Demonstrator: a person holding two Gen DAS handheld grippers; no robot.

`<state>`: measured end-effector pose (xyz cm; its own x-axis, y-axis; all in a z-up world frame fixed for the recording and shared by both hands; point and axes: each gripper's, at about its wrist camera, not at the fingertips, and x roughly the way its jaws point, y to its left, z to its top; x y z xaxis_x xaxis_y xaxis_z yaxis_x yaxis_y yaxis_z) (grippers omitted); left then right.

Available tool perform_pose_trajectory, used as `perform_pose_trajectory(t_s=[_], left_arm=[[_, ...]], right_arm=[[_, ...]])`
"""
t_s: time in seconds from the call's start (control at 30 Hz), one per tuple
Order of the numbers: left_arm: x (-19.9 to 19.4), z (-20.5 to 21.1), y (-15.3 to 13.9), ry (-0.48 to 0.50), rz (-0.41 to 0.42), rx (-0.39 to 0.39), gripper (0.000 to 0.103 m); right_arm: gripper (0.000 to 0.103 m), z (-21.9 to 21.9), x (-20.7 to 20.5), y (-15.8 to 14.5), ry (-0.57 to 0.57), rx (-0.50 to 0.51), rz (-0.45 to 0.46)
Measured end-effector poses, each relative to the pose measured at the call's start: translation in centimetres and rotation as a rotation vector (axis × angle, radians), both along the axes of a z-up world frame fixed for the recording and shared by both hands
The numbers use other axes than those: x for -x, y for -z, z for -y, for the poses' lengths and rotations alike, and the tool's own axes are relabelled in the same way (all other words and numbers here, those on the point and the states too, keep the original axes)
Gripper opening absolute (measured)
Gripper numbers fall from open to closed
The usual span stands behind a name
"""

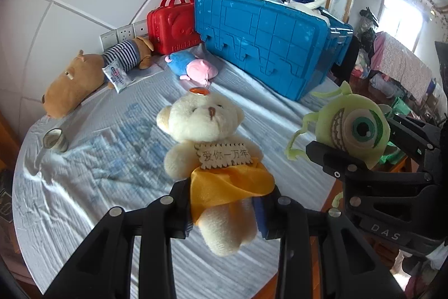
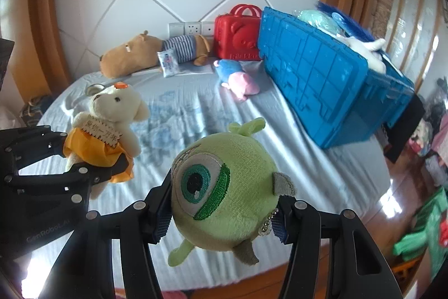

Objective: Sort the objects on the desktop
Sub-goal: 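Lift the teddy bear with the left gripper while the right gripper lifts the green plush, then lower the teddy bear into the blue crate with the left gripper while the right lowers the green plush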

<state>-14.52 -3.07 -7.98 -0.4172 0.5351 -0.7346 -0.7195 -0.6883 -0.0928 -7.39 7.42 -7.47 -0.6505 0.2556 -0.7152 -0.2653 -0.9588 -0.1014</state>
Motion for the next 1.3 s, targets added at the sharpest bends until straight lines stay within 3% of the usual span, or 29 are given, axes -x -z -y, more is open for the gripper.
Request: perform_pose_trajectory(t_s=[0.4, 0.6, 0.83, 1.0, 1.13, 1.3], left_arm=[[5.3, -8.0, -3.1, -0.039, -0.052, -0.041, 0.033], [7.0, -14.0, -5.1, -0.076, -0.089, -0.072, 0.033], [8.0, -27.6, -9.8, -0.107, -0.155, -0.143, 0.033], [8.5, -38.4, -12.6, -0.079, -0.153, -0.167, 0.033], [9.3, -45.0, -11.6, -0.075, -0.118, -0.105, 0.033], [10.9, -48.2, -8.3, -0.111, -0.024, -0.027, 0.033]], right_arm=[[0.057, -9.5, 4.1, -3.1, -0.039, -0.021, -0.052], [0.057, -16.6, 5.0, -5.5, -0.074, -0.031, -0.127], [0.057, -29.8, 6.7, -10.7, -0.141, -0.110, -0.226], [0.057, -39.4, 7.9, -11.2, -0.135, -0.102, -0.197], [0.057, -44.8, 9.1, -9.8, -0.135, -0.062, -0.160], [0.057, -48.1, 10.4, -7.3, -0.163, -0.037, -0.112]])
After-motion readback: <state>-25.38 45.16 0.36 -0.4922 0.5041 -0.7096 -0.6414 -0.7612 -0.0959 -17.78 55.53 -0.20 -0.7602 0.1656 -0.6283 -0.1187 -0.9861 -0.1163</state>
